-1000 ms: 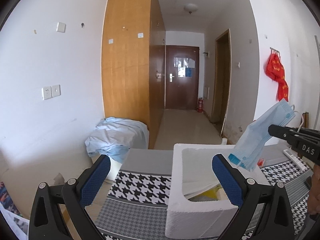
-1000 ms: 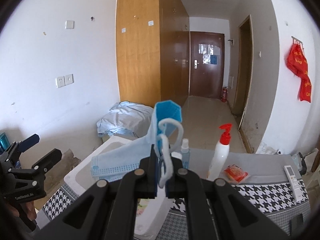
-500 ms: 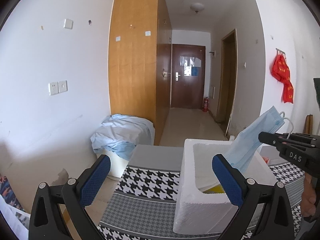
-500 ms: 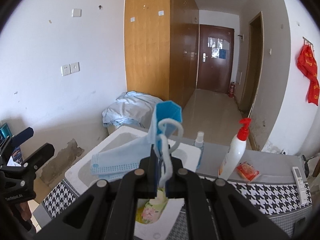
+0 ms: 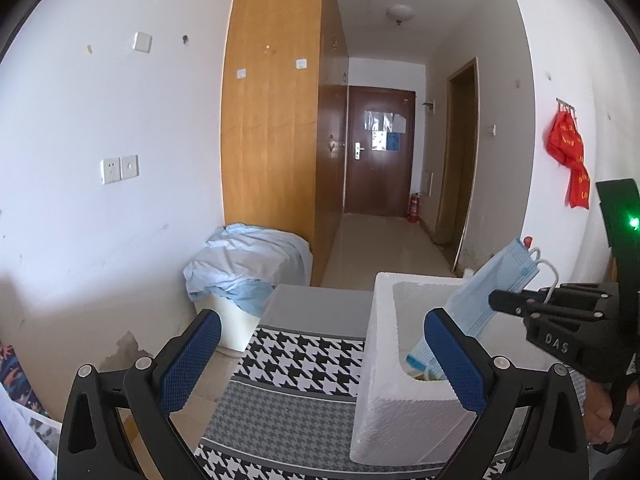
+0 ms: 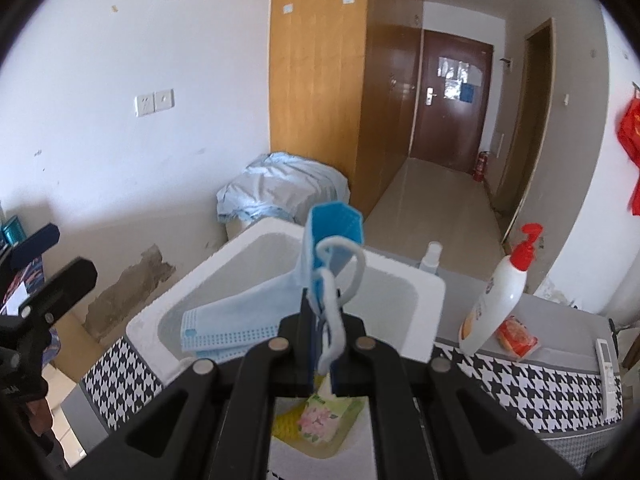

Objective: Organize soft objects

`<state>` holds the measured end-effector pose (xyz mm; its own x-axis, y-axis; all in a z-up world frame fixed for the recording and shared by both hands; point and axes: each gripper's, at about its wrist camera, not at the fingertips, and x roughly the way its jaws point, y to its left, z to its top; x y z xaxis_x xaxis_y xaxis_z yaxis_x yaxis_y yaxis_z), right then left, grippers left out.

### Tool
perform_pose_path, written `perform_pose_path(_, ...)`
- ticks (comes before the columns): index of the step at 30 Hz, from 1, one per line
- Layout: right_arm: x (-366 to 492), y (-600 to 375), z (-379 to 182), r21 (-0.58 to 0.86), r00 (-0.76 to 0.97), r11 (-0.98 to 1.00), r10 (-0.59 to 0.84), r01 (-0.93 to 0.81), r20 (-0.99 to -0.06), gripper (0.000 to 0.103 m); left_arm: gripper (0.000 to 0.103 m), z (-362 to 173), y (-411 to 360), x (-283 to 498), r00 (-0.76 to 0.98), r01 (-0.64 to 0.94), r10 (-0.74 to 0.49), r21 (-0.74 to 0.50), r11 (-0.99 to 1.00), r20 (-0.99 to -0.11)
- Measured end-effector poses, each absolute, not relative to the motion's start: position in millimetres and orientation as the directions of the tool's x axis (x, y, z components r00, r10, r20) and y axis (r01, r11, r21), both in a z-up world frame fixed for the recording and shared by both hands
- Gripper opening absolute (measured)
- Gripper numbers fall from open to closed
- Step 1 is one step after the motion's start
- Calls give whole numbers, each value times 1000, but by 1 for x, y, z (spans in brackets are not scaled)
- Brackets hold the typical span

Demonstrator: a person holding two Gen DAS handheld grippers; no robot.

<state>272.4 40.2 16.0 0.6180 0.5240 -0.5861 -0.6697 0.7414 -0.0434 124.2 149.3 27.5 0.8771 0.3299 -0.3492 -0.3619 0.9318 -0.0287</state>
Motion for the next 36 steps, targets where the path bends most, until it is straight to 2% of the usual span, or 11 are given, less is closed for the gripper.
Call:
perform_pose_path(2, 272, 42, 14, -53, 612, 735, 520, -676, -596, 8, 102, 28, 149, 124, 878, -362, 331, -29, 932, -347)
perform_pose_path(3, 271, 44, 12, -59, 602, 727, 517, -684, -608, 12, 102, 28, 150, 124, 878, -362, 331, -30, 932, -345)
perform_pose_path(5, 269, 46, 10, -68, 593, 718, 513, -692, -621, 32, 102, 28, 150, 123, 879, -364, 332, -31, 931, -343)
perform_pose_path(6, 265, 45, 10, -72, 596, 714, 520, -697, -612, 51, 102, 29, 149, 123, 879, -364, 332, -30, 931, -343)
perform_pose_path(7, 262, 44, 11, -77, 602, 712, 524, -698, -603, 66, 102, 29, 149, 123, 879, -364, 333, -29, 931, -342)
perform_pose_path(8, 259, 42, 13, -80, 610, 714, 528, -695, -590, 68, 102, 29, 149, 123, 879, -366, 334, -30, 930, -340)
perform_pose_path(19, 250, 25, 21, -56, 610, 717, 546, -695, -574, 69, 102, 34, 141, 119, 887, -356, 328, -27, 934, -325)
perform_pose_path(32, 240, -2, 37, -31, 642, 734, 571, -678, -512, 69, 102, 42, 129, 116, 896, -339, 315, -25, 940, -312)
perform_pose_path(36, 234, -15, 40, -31, 661, 746, 568, -665, -490, 73, 102, 45, 119, 116, 904, -320, 300, -17, 947, -305)
